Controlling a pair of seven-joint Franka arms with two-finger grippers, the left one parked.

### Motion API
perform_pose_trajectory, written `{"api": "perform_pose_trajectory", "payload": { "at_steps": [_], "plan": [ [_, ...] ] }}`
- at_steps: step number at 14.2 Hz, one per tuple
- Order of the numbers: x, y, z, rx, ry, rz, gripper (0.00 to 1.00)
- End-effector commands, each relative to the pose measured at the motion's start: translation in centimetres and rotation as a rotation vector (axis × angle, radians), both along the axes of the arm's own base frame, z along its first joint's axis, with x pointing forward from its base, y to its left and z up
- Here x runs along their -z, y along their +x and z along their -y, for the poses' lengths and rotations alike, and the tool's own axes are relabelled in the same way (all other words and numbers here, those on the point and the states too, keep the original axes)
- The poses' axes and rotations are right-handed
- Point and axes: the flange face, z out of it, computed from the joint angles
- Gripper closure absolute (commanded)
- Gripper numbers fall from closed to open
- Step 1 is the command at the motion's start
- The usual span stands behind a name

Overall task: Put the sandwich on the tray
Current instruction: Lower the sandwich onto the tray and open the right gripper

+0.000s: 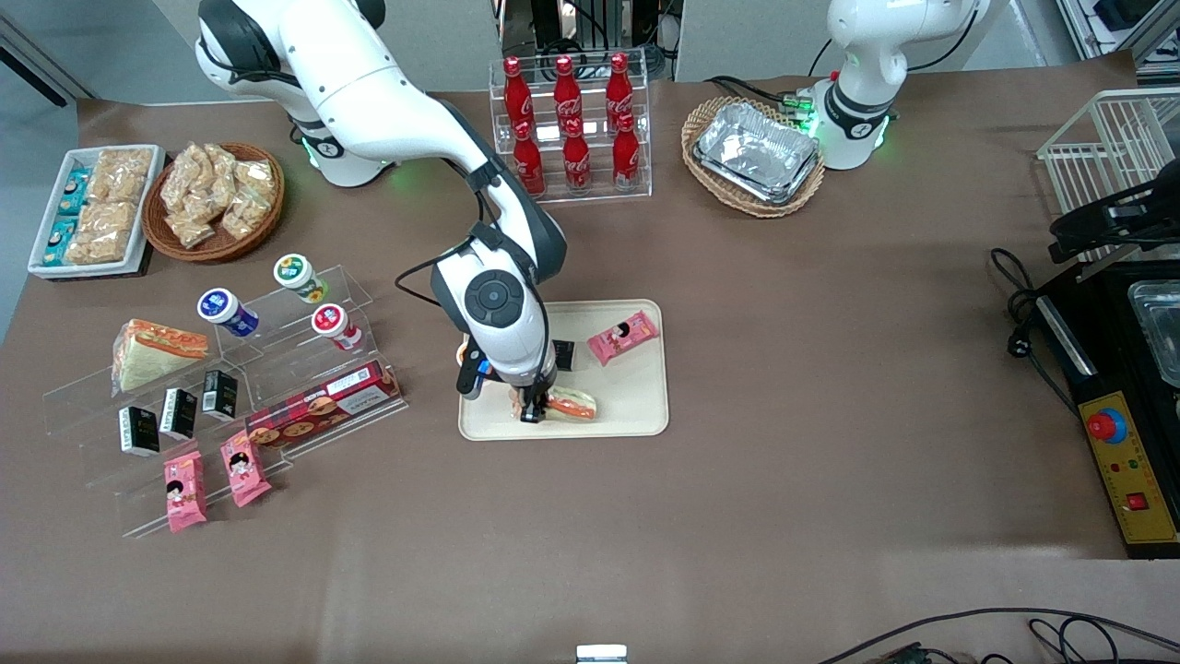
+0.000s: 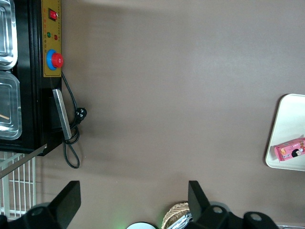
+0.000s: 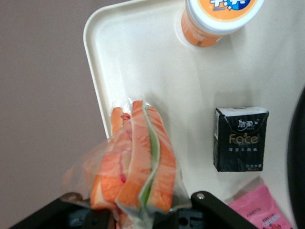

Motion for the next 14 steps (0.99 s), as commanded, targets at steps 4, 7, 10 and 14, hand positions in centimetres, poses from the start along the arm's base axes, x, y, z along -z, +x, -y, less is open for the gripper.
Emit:
{"api": "perform_pose_trajectory", "payload": {
  "at_steps": [4,7,10,14],
  "plan": [
    [3.2,-1.6,-2.9,-0.064,-0.004,0.003,0.99],
    [3.8,-1.9,-3.2,-0.071,-0.008,-0.001,0.99],
    [4.5,-2.0,-3.1,-0.086,-0.018,-0.004,0.98],
    [5.5,-2.0,-2.9,-0.123,-0.033,-0.009,0.97]
  ]
}}
